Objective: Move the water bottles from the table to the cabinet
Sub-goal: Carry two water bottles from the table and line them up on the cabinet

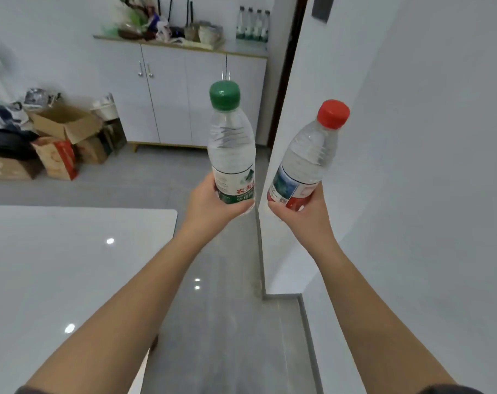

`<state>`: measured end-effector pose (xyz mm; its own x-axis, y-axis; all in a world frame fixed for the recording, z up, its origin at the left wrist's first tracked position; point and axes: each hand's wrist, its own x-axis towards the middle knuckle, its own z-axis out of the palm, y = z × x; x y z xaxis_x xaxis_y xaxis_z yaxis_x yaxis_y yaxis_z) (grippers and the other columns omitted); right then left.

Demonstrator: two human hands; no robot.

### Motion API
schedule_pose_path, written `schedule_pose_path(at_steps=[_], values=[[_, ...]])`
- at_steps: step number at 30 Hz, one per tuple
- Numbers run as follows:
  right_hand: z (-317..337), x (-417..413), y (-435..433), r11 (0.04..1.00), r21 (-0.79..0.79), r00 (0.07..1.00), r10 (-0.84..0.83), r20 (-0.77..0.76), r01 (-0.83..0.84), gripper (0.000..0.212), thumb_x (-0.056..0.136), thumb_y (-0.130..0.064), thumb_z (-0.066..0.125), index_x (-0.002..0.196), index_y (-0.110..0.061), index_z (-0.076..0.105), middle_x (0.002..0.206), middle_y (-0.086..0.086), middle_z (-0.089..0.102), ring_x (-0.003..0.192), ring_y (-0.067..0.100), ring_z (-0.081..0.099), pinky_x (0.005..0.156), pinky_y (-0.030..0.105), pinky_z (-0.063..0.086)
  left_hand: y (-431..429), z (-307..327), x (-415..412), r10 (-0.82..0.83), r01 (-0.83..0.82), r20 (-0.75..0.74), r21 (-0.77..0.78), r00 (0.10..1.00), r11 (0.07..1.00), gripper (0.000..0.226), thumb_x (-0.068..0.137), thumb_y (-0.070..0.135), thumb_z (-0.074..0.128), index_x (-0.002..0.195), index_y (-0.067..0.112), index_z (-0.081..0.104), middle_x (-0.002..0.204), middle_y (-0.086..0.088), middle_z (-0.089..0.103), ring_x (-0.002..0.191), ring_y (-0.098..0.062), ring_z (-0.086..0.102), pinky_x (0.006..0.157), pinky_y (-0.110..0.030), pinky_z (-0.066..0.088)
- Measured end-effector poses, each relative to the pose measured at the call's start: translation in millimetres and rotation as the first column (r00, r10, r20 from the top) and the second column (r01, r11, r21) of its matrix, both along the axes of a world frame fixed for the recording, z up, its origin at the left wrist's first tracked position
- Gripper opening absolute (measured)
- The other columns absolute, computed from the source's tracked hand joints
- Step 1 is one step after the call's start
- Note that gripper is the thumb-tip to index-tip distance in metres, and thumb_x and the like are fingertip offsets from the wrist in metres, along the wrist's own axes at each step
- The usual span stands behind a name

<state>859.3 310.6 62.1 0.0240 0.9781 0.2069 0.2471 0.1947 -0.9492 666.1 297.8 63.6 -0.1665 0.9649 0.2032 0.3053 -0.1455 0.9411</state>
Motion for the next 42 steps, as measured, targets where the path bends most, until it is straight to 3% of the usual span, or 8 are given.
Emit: schedule_pose_path(at_steps=[3, 11, 21, 23, 25, 29, 35, 42], values=[[48.9, 2.0, 17.1, 0.997, 0.075, 1.000, -0.023, -0.021, 0.024, 0.062, 0.066, -0.028, 0.087, 0.114, -0.040, 0.051, 0.105, -0.019, 0.069, 0.094, 0.004, 0.069, 0.082, 0.042, 0.060, 20.0, 46.9, -10.6, 0.025, -0.023, -0.024, 0.088, 0.999, 0.996, 0.051, 0.061, 0.024, 0.088, 0.096, 0.039, 0.054, 0.087, 0.030, 0.061, 0.079, 0.024, 0.056, 0.062, 0.002, 0.041], [135.1, -5.3, 41.6, 0.978, 0.196, 0.997, -0.056, -0.043, 0.064, 0.061, 0.067, -0.034, 0.085, 0.120, -0.036, 0.054, 0.107, -0.018, 0.070, 0.095, 0.004, 0.068, 0.085, 0.046, 0.059, 48.7, 131.0, -32.7, 0.044, -0.031, -0.061, 0.205, 0.997, 0.978, 0.054, 0.063, 0.031, 0.087, 0.110, 0.029, 0.060, 0.099, 0.018, 0.068, 0.091, 0.003, 0.063, 0.071, -0.016, 0.048], [133.6, -14.0, 47.0, 0.988, 0.143, 0.998, -0.057, 0.016, 0.054, 0.062, 0.069, -0.033, 0.086, 0.121, -0.037, 0.052, 0.110, -0.019, 0.066, 0.099, 0.005, 0.066, 0.086, 0.046, 0.059, 52.7, 140.0, -29.6, 0.058, -0.042, -0.079, 0.191, 0.995, 0.981, 0.053, 0.063, 0.035, 0.086, 0.111, 0.033, 0.062, 0.097, 0.021, 0.069, 0.086, 0.009, 0.062, 0.068, -0.015, 0.049], [172.9, -47.2, 88.4, 0.972, 0.210, 0.995, -0.100, -0.016, 0.101, 0.061, 0.070, -0.033, 0.086, 0.120, -0.039, 0.052, 0.109, -0.021, 0.065, 0.097, 0.003, 0.065, 0.086, 0.045, 0.059, 92.0, 188.7, -59.2, 0.071, -0.049, -0.084, 0.241, 0.994, 0.969, 0.052, 0.062, 0.036, 0.086, 0.107, 0.037, 0.062, 0.095, 0.023, 0.069, 0.083, 0.012, 0.062, 0.067, -0.013, 0.048], [184.3, -52.0, 91.5, 0.970, 0.227, 0.996, -0.081, -0.030, 0.086, 0.059, 0.071, -0.032, 0.085, 0.119, -0.038, 0.051, 0.108, -0.020, 0.065, 0.097, 0.004, 0.066, 0.087, 0.045, 0.059, 97.2, 196.2, -61.2, 0.064, -0.042, -0.079, 0.256, 0.995, 0.966, 0.052, 0.061, 0.037, 0.086, 0.106, 0.039, 0.061, 0.093, 0.024, 0.068, 0.081, 0.016, 0.061, 0.065, -0.010, 0.046], [180.5, -54.0, 92.8, 0.971, 0.226, 0.997, -0.077, -0.015, 0.078, 0.056, 0.072, -0.031, 0.085, 0.115, -0.040, 0.050, 0.105, -0.023, 0.064, 0.097, 0.004, 0.065, 0.086, 0.045, 0.059, 93.5, 192.3, -56.8, 0.057, -0.032, -0.077, 0.289, 0.995, 0.957, 0.055, 0.061, 0.036, 0.086, 0.108, 0.039, 0.059, 0.093, 0.025, 0.067, 0.082, 0.018, 0.059, 0.057, -0.004, 0.046], [185.8, -55.1, 97.2, 0.969, 0.230, 0.996, -0.081, -0.030, 0.086, 0.064, 0.072, -0.030, 0.085, 0.126, -0.033, 0.051, 0.114, -0.014, 0.065, 0.102, 0.011, 0.065, 0.087, 0.048, 0.058, 95.4, 193.3, -56.6, 0.050, -0.028, -0.059, 0.324, 0.997, 0.946, 0.055, 0.062, 0.033, 0.087, 0.108, 0.040, 0.057, 0.092, 0.027, 0.066, 0.082, 0.020, 0.058, 0.058, 0.000, 0.043], [183.6, -51.5, 140.2, 0.972, 0.214, 0.994, -0.092, -0.052, 0.101, 0.062, 0.071, -0.028, 0.086, 0.123, -0.034, 0.052, 0.112, -0.015, 0.065, 0.102, 0.011, 0.066, 0.088, 0.049, 0.058, 136.0, 191.5, -56.0, 0.058, -0.034, -0.071, 0.301, 0.996, 0.953, 0.054, 0.063, 0.034, 0.087, 0.107, 0.040, 0.056, 0.093, 0.026, 0.065, 0.082, 0.022, 0.056, 0.057, 0.000, 0.043]])
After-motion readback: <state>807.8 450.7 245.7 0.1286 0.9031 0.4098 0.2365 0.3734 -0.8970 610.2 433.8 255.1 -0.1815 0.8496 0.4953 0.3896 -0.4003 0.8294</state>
